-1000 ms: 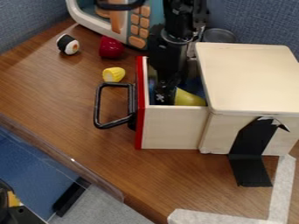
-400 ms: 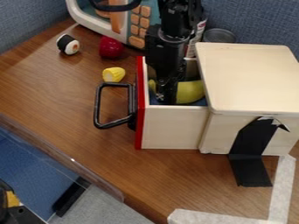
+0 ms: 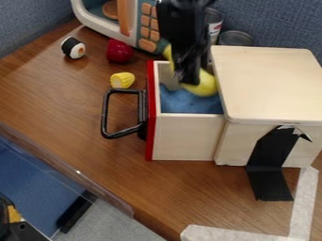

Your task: Take the banana from the drawer and put it in the table with other foods.

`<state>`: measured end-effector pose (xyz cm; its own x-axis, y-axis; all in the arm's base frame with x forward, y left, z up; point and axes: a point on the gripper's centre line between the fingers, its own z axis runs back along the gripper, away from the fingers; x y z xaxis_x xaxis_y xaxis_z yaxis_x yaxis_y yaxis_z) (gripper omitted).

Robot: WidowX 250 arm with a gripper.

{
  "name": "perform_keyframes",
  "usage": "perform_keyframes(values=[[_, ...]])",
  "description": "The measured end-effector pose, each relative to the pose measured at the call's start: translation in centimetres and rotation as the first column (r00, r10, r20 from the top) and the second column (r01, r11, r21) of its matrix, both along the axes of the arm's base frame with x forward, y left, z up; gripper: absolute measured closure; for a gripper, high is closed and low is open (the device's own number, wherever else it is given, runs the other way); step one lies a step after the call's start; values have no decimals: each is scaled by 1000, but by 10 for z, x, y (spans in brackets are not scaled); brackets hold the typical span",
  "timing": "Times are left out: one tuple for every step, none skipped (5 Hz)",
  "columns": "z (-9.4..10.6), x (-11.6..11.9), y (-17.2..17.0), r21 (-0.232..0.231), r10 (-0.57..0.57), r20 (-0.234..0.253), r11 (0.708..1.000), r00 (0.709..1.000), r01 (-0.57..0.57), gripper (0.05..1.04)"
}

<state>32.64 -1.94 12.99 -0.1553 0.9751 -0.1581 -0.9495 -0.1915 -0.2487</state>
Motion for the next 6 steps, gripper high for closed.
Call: perform_keyframes(values=[[24,-4,9,96,-70,9,993,997,69,607],[45,-9,28,264,-170,-17,950,985,168,607],[64,-17,62,378,-179,-9,910,984,169,607],[58,-29,109,442,-99,-13,892,995,95,607],[45,-33,140,536,-67,-18,842,998,66,607],[34,-38,173,670,20,-47,742,999,17,607]])
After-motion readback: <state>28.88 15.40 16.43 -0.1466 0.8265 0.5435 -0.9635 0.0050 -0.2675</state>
